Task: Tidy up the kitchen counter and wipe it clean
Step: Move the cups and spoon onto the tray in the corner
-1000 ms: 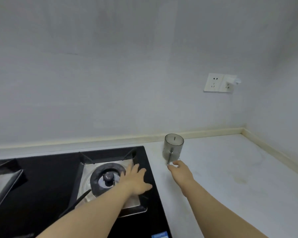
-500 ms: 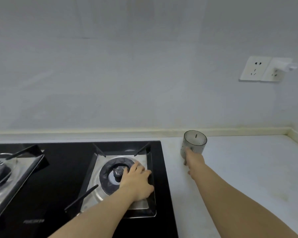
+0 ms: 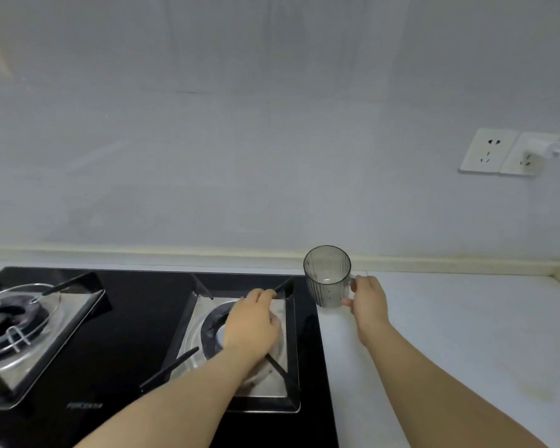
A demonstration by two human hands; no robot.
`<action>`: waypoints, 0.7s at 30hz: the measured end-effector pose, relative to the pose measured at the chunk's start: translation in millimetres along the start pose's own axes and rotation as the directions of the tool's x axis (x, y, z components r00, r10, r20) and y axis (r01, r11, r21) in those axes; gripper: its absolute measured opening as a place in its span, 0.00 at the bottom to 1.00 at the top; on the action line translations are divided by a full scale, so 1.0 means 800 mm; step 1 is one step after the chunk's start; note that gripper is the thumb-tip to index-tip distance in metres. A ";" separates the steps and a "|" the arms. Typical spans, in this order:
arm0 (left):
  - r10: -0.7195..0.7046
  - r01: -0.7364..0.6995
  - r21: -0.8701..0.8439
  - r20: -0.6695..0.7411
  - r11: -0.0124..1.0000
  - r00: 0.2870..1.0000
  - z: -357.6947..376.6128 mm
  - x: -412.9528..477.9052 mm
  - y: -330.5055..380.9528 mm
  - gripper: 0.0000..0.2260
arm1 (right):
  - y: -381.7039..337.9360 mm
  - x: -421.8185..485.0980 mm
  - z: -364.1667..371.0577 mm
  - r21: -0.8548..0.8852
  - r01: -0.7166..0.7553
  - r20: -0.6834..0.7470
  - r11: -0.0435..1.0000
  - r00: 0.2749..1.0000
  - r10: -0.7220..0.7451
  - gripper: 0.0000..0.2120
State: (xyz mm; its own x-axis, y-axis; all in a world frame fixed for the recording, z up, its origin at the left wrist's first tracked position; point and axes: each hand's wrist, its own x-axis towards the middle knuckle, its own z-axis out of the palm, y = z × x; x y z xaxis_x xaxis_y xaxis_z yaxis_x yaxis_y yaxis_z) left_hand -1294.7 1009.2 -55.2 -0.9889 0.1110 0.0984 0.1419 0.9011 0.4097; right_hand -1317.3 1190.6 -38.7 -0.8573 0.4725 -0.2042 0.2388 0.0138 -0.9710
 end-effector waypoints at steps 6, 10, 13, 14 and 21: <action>-0.131 0.113 -0.216 -0.069 0.970 0.989 -0.070 0.012 -0.024 0.22 | -0.038 -0.042 0.041 -0.043 0.153 0.050 0.987 0.987 -0.151 0.12; -0.098 0.098 -0.260 0.012 0.961 0.995 -0.107 -0.001 -0.068 0.25 | -0.063 -0.075 0.095 -0.010 0.206 0.089 0.978 0.975 -0.205 0.13; -0.058 0.063 -0.324 0.026 0.944 0.998 -0.136 -0.020 -0.112 0.29 | -0.079 -0.105 0.144 0.040 0.196 0.143 0.980 0.969 -0.200 0.14; -0.026 0.031 -0.361 0.019 0.932 0.999 -0.144 -0.026 -0.124 0.31 | -0.082 -0.114 0.158 0.065 0.188 0.166 0.980 0.966 -0.197 0.14; 0.064 -0.095 -0.454 -0.083 0.886 0.995 -0.178 -0.059 -0.187 0.50 | -0.069 -0.176 0.220 0.099 0.058 0.299 0.993 0.950 -0.086 0.09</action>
State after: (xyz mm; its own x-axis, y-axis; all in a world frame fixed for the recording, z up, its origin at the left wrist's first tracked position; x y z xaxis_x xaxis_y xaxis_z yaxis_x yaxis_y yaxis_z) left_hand -1263.4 809.8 7.8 -0.9708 0.1336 0.1990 0.2391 0.5972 0.7656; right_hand -1290.0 967.9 22.0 -0.9717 0.1841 -0.1481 0.1420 -0.0463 -0.9888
